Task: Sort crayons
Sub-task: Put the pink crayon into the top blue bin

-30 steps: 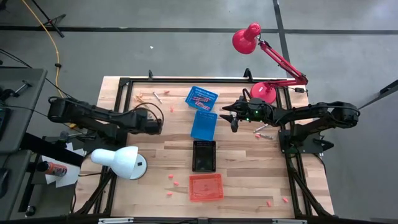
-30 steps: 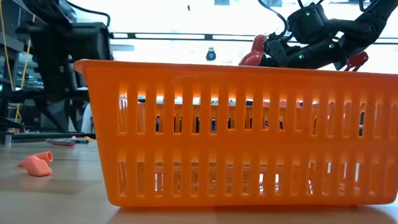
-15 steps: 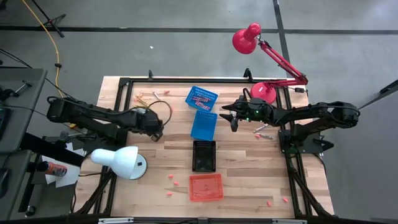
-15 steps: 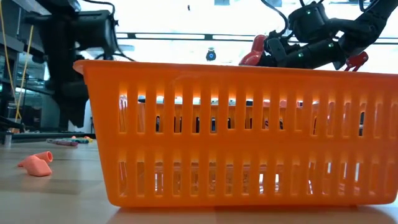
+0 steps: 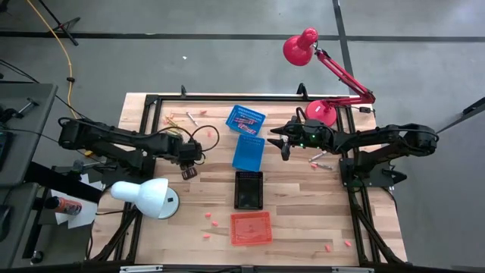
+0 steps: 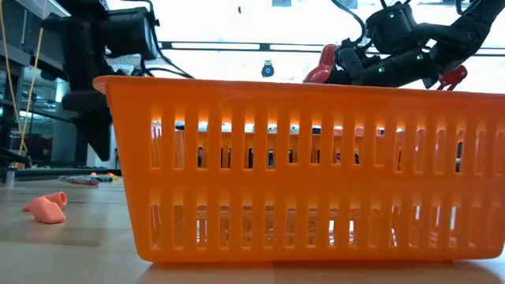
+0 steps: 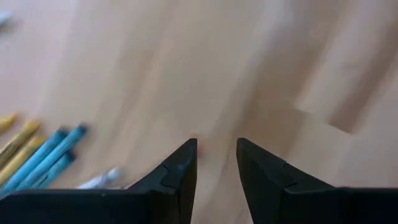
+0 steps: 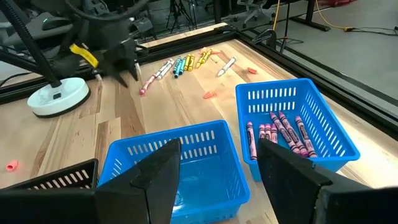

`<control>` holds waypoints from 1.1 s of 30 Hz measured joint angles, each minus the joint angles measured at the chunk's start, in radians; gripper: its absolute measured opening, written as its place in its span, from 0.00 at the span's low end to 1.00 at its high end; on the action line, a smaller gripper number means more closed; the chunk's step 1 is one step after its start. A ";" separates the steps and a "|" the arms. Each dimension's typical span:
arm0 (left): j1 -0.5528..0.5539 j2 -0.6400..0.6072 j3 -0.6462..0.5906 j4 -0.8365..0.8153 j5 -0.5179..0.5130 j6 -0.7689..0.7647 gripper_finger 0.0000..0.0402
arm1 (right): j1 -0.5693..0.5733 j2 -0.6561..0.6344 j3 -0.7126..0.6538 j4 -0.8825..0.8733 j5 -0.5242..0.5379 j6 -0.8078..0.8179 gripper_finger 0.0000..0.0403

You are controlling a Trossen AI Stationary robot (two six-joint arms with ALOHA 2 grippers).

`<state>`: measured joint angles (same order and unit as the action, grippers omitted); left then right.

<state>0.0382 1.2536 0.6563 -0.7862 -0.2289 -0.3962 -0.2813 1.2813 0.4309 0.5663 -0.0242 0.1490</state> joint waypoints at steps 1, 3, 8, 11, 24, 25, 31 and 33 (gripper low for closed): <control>0.006 0.003 0.000 -0.027 -0.016 -0.012 0.26 | 0.000 0.000 0.000 0.000 0.000 0.000 0.51; 0.018 0.019 0.000 -0.077 -0.013 0.028 0.25 | 0.000 0.000 0.000 0.000 0.000 0.000 0.51; 0.028 0.067 0.000 -0.085 0.028 0.067 0.24 | 0.000 0.000 0.000 0.011 0.000 0.000 0.51; 0.027 0.119 0.000 -0.062 0.097 0.101 0.24 | 0.000 0.000 0.000 0.016 -0.001 0.000 0.51; 0.009 0.181 0.051 -0.059 0.144 0.165 0.23 | 0.000 0.000 0.000 0.016 -0.001 -0.019 0.51; 0.004 0.171 0.065 -0.057 0.147 0.184 0.22 | 0.000 0.000 0.000 0.019 -0.001 -0.019 0.51; -0.026 0.170 0.157 -0.048 0.100 0.437 0.22 | 0.000 0.000 0.000 0.021 -0.001 -0.018 0.51; -0.035 0.174 0.158 -0.065 0.093 0.539 0.22 | 0.000 0.000 0.000 0.021 -0.001 -0.017 0.51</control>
<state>0.0028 1.4276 0.8143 -0.8512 -0.1363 0.1431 -0.2813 1.2812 0.4309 0.5877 -0.0254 0.1318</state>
